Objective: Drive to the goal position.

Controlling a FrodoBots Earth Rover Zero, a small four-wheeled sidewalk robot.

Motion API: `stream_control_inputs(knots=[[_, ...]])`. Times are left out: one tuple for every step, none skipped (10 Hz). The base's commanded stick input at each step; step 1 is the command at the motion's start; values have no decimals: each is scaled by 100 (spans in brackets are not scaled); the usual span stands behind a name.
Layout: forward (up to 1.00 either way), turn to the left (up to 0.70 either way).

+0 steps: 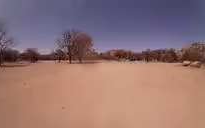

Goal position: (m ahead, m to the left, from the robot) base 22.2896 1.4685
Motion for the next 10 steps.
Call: stream_control_inputs(knots=[[100, 0], [100, 0], [100, 0], [100, 0], [100, 0], [100, 0], [100, 0], [100, 0], [100, 0], [100, 0]])
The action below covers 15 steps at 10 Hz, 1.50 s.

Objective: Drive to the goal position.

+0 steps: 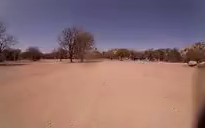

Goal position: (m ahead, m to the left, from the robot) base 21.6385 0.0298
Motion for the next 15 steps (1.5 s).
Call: stream_control_inputs(knots=[[100, 0], [100, 0], [100, 0], [100, 0], [100, -27], [100, -27], [100, 0], [100, 0], [100, 0], [100, 0], [100, 0], [100, 0], [100, 0], [100, 0], [100, 0]])
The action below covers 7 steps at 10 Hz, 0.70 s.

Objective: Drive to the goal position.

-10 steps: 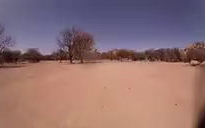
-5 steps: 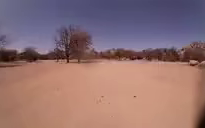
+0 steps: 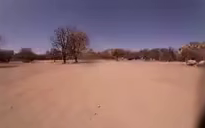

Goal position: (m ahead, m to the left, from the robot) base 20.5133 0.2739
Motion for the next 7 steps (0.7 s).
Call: stream_control_inputs(knots=[[100, 0], [100, 0], [100, 0], [100, 0], [100, 0], [100, 0], [100, 0]])
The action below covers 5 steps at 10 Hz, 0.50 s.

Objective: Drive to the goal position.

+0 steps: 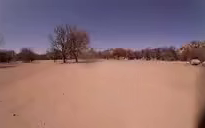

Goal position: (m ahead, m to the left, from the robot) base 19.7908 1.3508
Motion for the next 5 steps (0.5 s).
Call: stream_control_inputs(knots=[[100, 0], [100, 0], [100, -27], [100, -27], [100, -20]])
